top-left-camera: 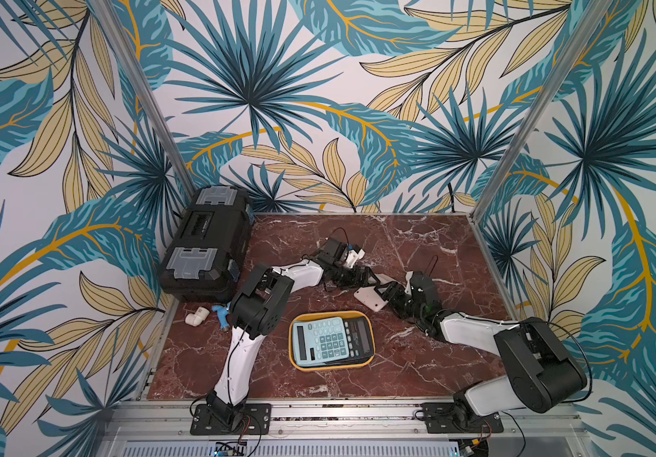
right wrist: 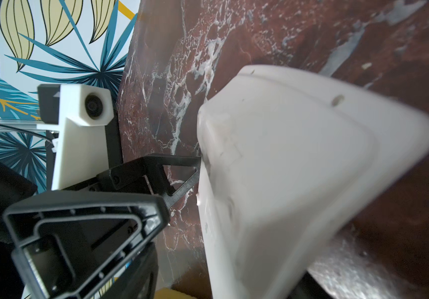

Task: Put the calculator in the storage box
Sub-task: Pick up the calculator at the center of the board.

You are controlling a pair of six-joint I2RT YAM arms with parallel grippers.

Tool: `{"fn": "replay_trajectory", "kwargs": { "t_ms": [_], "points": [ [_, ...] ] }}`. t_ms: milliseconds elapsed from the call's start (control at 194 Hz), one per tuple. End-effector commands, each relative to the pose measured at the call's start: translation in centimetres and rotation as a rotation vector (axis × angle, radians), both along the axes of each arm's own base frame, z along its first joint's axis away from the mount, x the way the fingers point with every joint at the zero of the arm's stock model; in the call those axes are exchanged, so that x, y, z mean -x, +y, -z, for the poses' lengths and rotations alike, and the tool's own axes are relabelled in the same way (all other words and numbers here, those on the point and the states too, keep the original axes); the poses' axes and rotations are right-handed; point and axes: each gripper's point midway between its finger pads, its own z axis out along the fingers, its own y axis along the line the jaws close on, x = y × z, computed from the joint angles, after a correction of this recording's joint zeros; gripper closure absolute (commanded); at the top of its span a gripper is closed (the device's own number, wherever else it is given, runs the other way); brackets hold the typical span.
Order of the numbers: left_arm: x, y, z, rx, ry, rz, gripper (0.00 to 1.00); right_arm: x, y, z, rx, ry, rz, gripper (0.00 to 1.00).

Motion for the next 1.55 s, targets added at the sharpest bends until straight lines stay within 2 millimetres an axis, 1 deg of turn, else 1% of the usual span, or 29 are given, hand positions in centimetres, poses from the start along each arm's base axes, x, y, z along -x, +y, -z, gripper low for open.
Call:
{"fn": "replay_trajectory", "kwargs": {
  "t_ms": [0, 109, 207, 362, 506, 672, 827, 951, 1075, 1204, 1230, 1426, 1509, 1540],
  "points": [
    [0.8, -0.6, -2.4, 0.056, -0.036, 0.034, 0.00, -1.4, 0.2, -1.1, -0.016, -0.051, 0.016, 0.37],
    [0.8, -0.5, -2.6, 0.064, -0.034, 0.031, 0.00, -1.5, 0.1, -0.4, -0.006, -0.039, 0.029, 0.47],
    [0.9, -0.4, -3.0, 0.067, -0.043, 0.027, 0.00, -1.7, 0.0, -0.2, -0.005, -0.038, 0.033, 0.59],
    [0.7, 0.3, -4.1, 0.046, -0.095, 0.005, 0.00, -1.7, -0.3, -0.5, 0.002, -0.042, 0.043, 0.74],
    [0.6, 1.3, -5.7, 0.021, -0.175, -0.022, 0.00, -1.5, -0.6, -1.1, 0.011, -0.040, 0.041, 0.84],
    [0.8, 2.7, -8.9, -0.014, -0.310, -0.044, 0.00, -1.1, -1.0, -2.8, 0.027, -0.050, 0.022, 0.86],
    [1.6, 4.8, -12.1, -0.071, -0.473, -0.067, 0.00, -0.7, -1.4, -5.4, 0.059, -0.048, -0.023, 0.86],
    [2.5, 6.5, -13.8, -0.121, -0.606, -0.079, 0.00, -0.2, -1.4, -8.0, 0.085, -0.049, -0.089, 0.86],
    [3.8, 7.4, -14.8, -0.170, -0.718, -0.061, 0.00, 0.2, -0.6, -10.7, 0.083, -0.061, -0.178, 0.85],
    [5.1, 7.5, -15.5, -0.286, -0.860, -0.024, 0.00, 0.7, 1.1, -13.2, 0.038, -0.067, -0.299, 0.85],
    [5.3, 7.5, -15.7, -0.309, -0.885, -0.020, 0.00, 1.2, 1.3, -13.0, 0.034, -0.039, -0.318, 0.85],
    [6.7, 7.2, -16.8, -0.436, -1.062, -0.001, 0.00, 2.1, 2.6, -15.2, -0.011, -0.031, -0.417, 0.85],
    [7.3, 6.8, -16.9, -0.478, -1.116, 0.019, 0.03, 2.3, 3.1, -15.5, -0.033, -0.025, -0.444, 0.85],
    [7.0, 7.0, -16.9, -0.514, -1.128, 0.008, 0.04, 2.3, 3.2, -15.4, -0.038, -0.022, -0.451, 0.85]
  ]
}}
